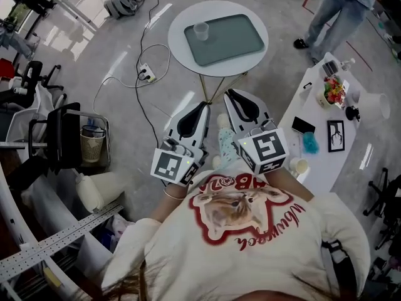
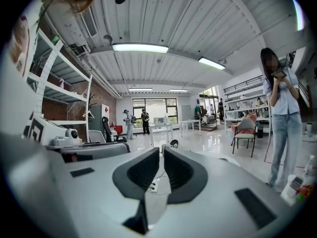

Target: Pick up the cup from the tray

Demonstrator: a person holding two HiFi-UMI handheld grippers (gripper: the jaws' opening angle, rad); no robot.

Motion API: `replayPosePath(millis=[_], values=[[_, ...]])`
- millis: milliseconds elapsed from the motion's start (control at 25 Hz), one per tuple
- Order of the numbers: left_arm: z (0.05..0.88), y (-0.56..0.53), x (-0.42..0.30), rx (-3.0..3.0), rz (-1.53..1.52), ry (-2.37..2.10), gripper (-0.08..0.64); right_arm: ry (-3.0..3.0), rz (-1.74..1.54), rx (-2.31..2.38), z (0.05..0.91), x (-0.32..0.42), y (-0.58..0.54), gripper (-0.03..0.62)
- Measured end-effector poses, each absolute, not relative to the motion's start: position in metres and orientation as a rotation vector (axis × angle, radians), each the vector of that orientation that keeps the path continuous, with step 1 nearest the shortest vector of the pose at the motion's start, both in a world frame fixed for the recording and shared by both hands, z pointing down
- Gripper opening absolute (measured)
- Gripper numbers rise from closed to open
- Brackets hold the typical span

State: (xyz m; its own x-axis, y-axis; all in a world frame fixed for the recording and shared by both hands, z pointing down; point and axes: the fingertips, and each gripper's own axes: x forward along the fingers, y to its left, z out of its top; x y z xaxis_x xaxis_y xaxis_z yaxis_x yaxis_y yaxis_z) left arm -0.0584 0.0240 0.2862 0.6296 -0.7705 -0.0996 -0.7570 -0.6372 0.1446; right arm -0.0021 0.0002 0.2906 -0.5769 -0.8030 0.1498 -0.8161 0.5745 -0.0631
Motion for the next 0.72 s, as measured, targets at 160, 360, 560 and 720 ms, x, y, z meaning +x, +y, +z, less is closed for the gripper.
replayPosePath(millis=[160, 360, 560, 720], values=[[0.289, -0.004, -0.062, 2.743, -0.228, -1.299, 0.014, -2.699, 0.192, 1.381, 0.29, -0.007, -0.03, 0.046], [0.292, -0.055, -0.06, 2.741, -0.214, -1.282, 0.014, -2.696, 0.201, 1.374, 0.292, -0.008, -0.081, 0.046], [0.292, -0.109, -0.064, 2.74, -0.213, -1.283, 0.014, -2.697, 0.188, 1.373, 0.288, -0.013, -0.136, 0.046], [0.288, -0.154, -0.058, 2.734, -0.218, -1.289, 0.014, -2.699, 0.189, 1.36, 0.285, -0.009, -0.181, 0.046]])
